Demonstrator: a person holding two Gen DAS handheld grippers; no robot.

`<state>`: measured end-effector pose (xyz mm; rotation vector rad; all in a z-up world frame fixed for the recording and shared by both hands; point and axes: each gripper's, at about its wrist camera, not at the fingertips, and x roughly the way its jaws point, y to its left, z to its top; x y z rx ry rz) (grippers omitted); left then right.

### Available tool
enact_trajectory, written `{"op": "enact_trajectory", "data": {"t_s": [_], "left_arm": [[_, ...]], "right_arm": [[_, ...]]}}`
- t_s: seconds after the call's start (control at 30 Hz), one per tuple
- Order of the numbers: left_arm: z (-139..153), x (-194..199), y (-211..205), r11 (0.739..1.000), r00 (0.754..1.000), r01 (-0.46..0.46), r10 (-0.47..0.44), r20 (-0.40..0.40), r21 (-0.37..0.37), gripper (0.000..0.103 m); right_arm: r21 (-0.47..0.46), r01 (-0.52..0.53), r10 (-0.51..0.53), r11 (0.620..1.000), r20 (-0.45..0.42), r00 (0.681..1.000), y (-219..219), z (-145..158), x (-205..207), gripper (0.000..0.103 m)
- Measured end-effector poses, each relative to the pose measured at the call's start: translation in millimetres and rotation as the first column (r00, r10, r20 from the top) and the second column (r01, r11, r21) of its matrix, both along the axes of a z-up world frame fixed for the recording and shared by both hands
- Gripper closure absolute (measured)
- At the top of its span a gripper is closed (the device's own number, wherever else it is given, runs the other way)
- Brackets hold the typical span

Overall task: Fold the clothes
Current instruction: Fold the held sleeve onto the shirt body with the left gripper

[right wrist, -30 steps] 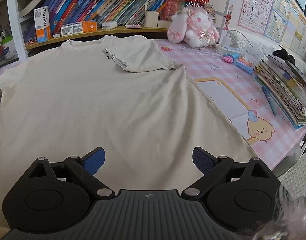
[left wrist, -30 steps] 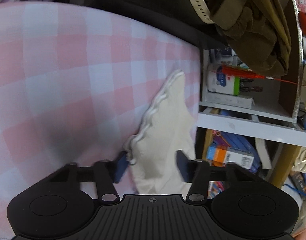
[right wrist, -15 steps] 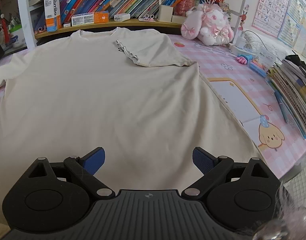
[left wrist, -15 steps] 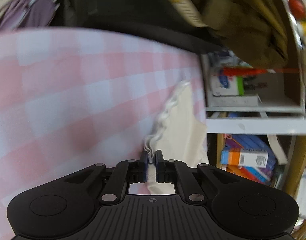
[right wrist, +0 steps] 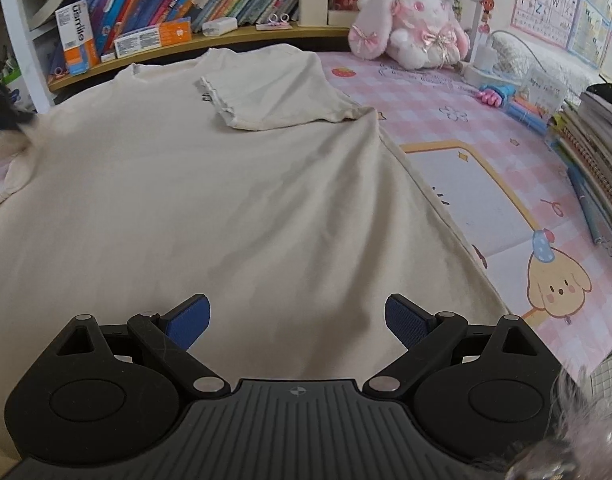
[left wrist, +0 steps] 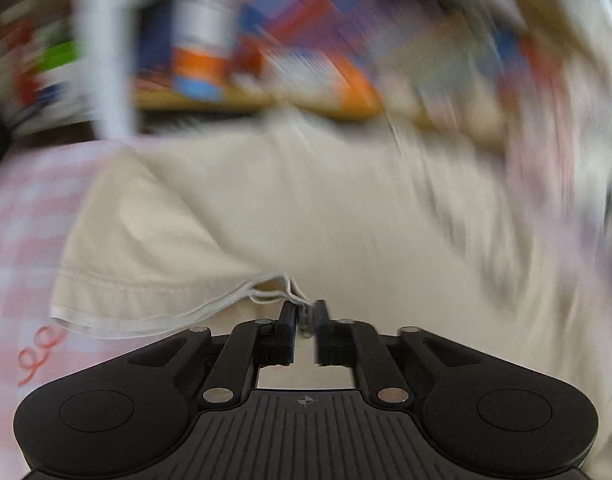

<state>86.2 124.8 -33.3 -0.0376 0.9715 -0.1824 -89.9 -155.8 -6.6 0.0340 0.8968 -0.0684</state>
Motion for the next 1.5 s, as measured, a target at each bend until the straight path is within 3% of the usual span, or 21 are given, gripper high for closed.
{"op": "enact_trajectory", "data": {"t_s": [0.03,0.1,0.13,0.17,0.2,0.3,0.4,0.5,0.57,0.67,0.73,0.8,0.83,0.93,1.07,1.13,1.2,1.27,1.33,1.43,1.5], "left_arm": [[-8.2,-1.7,-8.8,0.999,0.999,0.03,-0.03,-0.016,0.042,0.087],[-6.9,-9.4,-5.6,0.999,1.0,0.007,-0.008,0.007,0.042,0.068],[-6.3,-13.2,-4.0,0.999,1.0,-0.004,0.004,0.018,0.042,0.036],[-5.7,-17.0,-2.4,0.999,0.999,-0.016,0.015,0.029,0.042,0.021],[-4.4,-21.1,0.7,0.999,0.999,-0.03,0.029,0.041,0.033,0.021],[10.9,-39.2,40.5,0.978,0.984,-0.144,0.157,0.082,-0.15,0.021],[12.7,-52.8,88.6,0.886,0.912,-0.373,0.405,0.07,-0.277,0.023],[-2.7,-44.8,129.8,0.769,0.826,-0.548,0.559,-0.071,-0.33,0.045],[-12.4,-39.3,141.5,0.726,0.797,-0.594,0.589,-0.131,-0.348,0.057],[-16.0,-34.0,149.8,0.68,0.767,-0.624,0.627,-0.135,-0.386,0.058],[-16.2,-23.4,150.9,0.669,0.758,-0.634,0.637,-0.142,-0.388,0.058],[-15.5,-10.1,150.5,0.675,0.751,-0.649,0.643,-0.152,-0.35,0.073],[-12.5,-6.3,149.4,0.683,0.746,-0.66,0.646,-0.165,-0.313,0.102],[12.7,6.0,132.6,0.702,0.744,-0.65,0.667,-0.052,-0.293,0.102],[56.6,61.4,79.3,0.796,0.851,-0.448,0.52,0.081,-0.407,0.101],[63.2,93.9,49.0,0.85,0.924,-0.308,0.374,0.078,-0.427,0.096],[64.3,121.9,20.4,0.883,0.973,-0.178,0.224,0.058,-0.435,0.082],[68.6,117.1,24.0,0.897,0.967,-0.191,0.242,0.082,-0.399,0.052],[73.1,102.6,38.0,0.896,0.947,-0.221,0.292,0.135,-0.386,0.034],[67.4,75.1,57.8,0.904,0.931,-0.284,0.34,0.134,-0.32,0.035],[58.7,60.4,57.7,0.937,0.942,-0.284,0.313,0.124,-0.204,0.036]], "right_arm": [[0.002,-0.001,0.001,1.0,-0.006,1.0,-3.1,-1.5,1.5,0.008],[0.006,-0.004,0.004,1.0,-0.019,1.0,-9.2,-4.6,4.5,0.008],[0.006,-0.005,0.005,1.0,-0.027,1.0,-11.6,-6.3,5.7,0.008],[0.006,-0.006,0.006,1.0,-0.032,0.999,-14.0,-7.8,6.6,0.008],[0.008,-0.006,0.006,1.0,-0.04,0.999,-16.6,-9.6,8.0,0.008],[0.019,-0.004,0.005,1.0,-0.047,0.999,-22.6,-13.4,11.0,0.006],[0.019,-0.007,0.008,1.0,-0.041,0.999,-25.3,-14.8,13.6,0.003],[0.016,-0.014,0.015,1.0,-0.037,0.999,-25.0,-16.2,16.6,0.0],[0.012,-0.024,0.024,1.0,-0.034,0.999,-23.6,-16.7,19.0,0.0],[0.012,-0.033,0.034,0.999,-0.033,0.999,-22.7,-16.8,21.4,0.0],[0.012,-0.036,0.037,0.999,-0.031,0.999,-22.7,-16.8,21.8,0.0],[0.012,-0.038,0.038,0.999,-0.03,0.999,-22.7,-16.9,21.9,0.0],[0.012,-0.039,0.039,0.999,-0.029,0.999,-22.7,-16.9,21.9,0.0],[0.014,-0.044,0.045,0.999,-0.025,0.999,-23.0,-17.1,20.1,0.0],[0.017,-0.04,0.041,0.999,-0.02,0.999,-24.6,-16.9,17.9,0.0],[0.017,-0.036,0.036,0.999,-0.023,0.999,-23.8,-16.6,19.5,0.0],[0.017,-0.033,0.033,0.999,-0.03,0.999,-23.3,-16.2,21.5,0.0],[0.021,-0.034,0.035,0.999,-0.038,0.999,-23.8,-15.4,22.7,0.0],[0.026,-0.038,0.039,0.999,-0.04,0.998,-26.2,-14.9,21.1,0.0],[0.02,-0.028,0.029,0.999,-0.032,0.999,-31.5,-16.1,16.7,0.0],[0.019,-0.02,0.02,1.0,-0.029,0.999,-33.2,-16.4,18.3,0.0]]}}
